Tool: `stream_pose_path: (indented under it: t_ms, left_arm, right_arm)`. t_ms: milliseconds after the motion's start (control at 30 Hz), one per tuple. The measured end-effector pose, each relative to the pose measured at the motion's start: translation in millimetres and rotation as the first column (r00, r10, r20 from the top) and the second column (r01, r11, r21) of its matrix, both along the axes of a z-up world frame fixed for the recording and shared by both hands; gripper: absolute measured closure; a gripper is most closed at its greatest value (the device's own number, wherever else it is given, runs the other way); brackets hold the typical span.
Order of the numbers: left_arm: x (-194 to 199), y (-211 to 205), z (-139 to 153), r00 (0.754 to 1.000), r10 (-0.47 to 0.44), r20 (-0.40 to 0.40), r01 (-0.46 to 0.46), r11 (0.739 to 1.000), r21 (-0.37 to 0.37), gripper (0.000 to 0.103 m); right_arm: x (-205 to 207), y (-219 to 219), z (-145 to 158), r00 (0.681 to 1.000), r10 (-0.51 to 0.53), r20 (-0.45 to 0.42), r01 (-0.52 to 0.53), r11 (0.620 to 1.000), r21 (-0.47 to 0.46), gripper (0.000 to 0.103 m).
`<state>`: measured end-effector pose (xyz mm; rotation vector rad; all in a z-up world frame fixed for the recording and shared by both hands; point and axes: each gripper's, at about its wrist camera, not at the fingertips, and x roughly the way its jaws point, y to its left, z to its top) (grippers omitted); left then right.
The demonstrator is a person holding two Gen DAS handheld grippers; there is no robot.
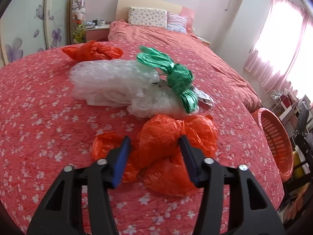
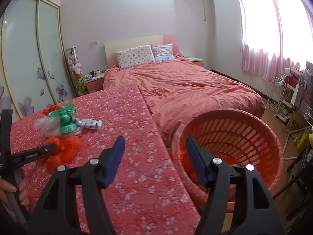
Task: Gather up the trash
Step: 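Grasp the orange-red bag with the left tool while the right tool grasps the green bag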
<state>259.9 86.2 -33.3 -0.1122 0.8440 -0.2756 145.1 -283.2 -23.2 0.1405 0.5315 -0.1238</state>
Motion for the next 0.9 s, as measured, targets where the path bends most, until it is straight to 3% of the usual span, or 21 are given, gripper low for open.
stream_pose_path:
  t_ms: [167,267,500,800,900]
  left_arm:
    - [-7,-5,1,0.999,-0.023,0.026,0.023,1.0,0.004,0.077]
    - [-15,0,5,0.999,-0.024,0.042,0.024,1.0,0.001,0.081]
    - [-37,36,15,0.997,0.025,0.078,-0.025,1.0,-0.003,0.082]
    - [-59,122,32,0.972,0.191,0.138,-0.191,0.981,-0.017,0.082]
    - [-58,147,37,0.955,0.255,0.153,-0.254,0.967,-0.027,0.082]
  right_arm:
    - [1,20,-1,0.999,0.033,-0.01,-0.033,0.999,-0.011,0.039]
    - [0,31,1,0.998,0.055,-0.007,-0.055,0.998,-0.018,0.039]
    - [8,63,11,0.993,0.121,0.004,-0.12,0.992,-0.03,0.039]
    - [49,116,16,0.975,0.224,-0.012,-0.224,0.975,0.013,0.04]
    - [72,137,15,0.965,0.262,-0.029,-0.261,0.965,0.04,0.051]
